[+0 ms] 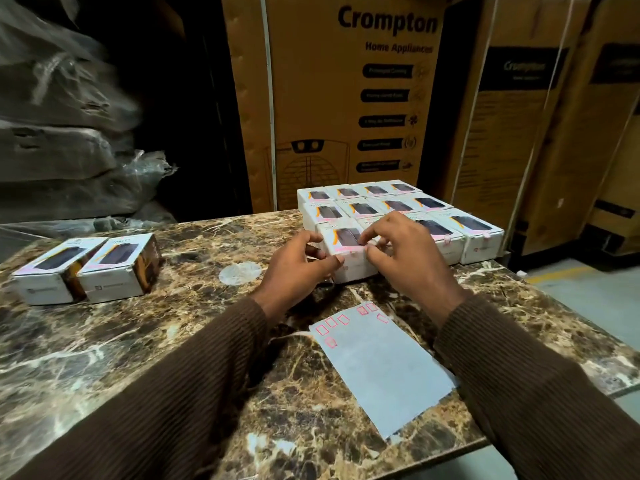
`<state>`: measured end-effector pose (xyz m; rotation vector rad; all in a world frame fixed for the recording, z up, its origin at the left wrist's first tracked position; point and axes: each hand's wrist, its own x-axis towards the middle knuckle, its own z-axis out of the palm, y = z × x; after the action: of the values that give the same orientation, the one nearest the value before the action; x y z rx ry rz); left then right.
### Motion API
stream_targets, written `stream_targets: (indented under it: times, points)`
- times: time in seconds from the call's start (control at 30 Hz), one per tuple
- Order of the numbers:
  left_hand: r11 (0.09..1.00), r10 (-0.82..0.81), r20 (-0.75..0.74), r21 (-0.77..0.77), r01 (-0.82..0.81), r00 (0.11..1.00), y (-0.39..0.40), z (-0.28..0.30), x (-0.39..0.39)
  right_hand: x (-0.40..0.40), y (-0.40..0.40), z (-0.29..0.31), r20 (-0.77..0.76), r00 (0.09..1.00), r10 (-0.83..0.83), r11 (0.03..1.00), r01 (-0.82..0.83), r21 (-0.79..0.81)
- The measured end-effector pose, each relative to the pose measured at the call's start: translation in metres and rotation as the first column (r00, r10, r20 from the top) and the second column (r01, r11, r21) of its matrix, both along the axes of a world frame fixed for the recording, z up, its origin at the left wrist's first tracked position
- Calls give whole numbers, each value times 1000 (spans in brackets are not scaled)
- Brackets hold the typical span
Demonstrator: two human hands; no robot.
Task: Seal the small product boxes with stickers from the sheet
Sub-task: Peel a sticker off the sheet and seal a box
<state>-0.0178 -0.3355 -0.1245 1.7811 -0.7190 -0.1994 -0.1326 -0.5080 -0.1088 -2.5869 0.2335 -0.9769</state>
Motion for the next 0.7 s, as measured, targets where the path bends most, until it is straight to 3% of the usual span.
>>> stream_targets:
  times: [0.23,0.7]
  points:
    - [995,55,156,76,-68,986,-5,-4,-5,1,2,-1,-72,997,-40,998,36,-55]
    - [991,69,153,106,-85,986,0,1,-7,0,7,0,-91,993,-77,994,69,-81]
